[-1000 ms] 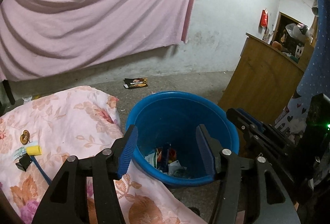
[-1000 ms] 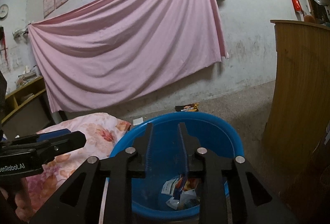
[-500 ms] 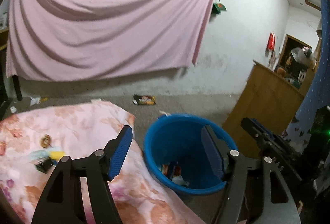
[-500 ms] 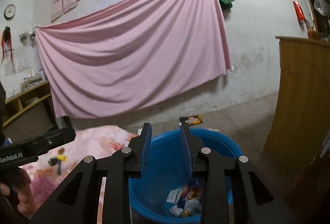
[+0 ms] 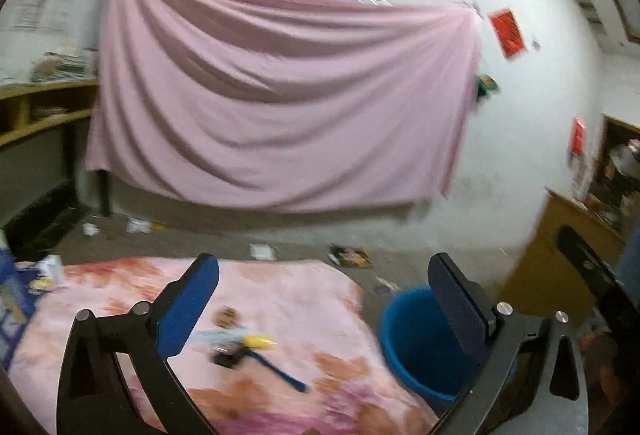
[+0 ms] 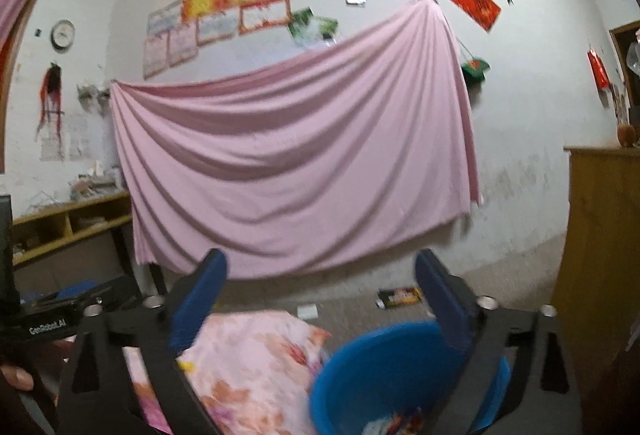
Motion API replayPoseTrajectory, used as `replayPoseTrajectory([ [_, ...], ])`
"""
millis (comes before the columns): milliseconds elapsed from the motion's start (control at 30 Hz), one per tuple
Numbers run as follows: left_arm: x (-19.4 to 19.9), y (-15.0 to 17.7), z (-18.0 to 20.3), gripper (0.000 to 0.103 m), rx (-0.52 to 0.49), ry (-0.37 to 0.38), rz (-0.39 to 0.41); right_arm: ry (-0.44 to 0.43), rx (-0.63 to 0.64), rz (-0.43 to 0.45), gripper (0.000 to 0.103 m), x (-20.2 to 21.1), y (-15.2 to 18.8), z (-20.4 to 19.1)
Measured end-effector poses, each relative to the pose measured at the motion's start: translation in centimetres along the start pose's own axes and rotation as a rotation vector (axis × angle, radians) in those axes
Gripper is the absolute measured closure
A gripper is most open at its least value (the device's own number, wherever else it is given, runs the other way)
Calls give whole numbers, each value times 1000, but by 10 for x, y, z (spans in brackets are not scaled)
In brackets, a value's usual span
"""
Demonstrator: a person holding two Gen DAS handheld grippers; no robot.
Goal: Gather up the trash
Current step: 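Move both tools back over the bed toward the remaining items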
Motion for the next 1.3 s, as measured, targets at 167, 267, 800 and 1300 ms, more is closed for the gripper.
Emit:
replayPoseTrajectory([
  [167,25,-6,-43,1,39,-50,75,-46,42,63,0,5,-9,-39],
  [267,40,-7,-63,1,39,-87,110,-78,60,90,0,5,-12,-59],
  [800,78,9,-144,1,-4,-239,206,-169,157,103,0,-26,22,-150],
  [1300,22,38,-156,1,-41,-193,119,-170,229,-231,5,-100,82,-162],
])
Point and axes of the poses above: each gripper's, at about its wrist camera, not at the fingertips, and x roughly against the way its jaws point, z to its right, y to its underside, the point moved 10 cm from there along -x, roughly the way its jaws point, and after that the axes turned 12 degrees about -z, right-handed, at the moved point
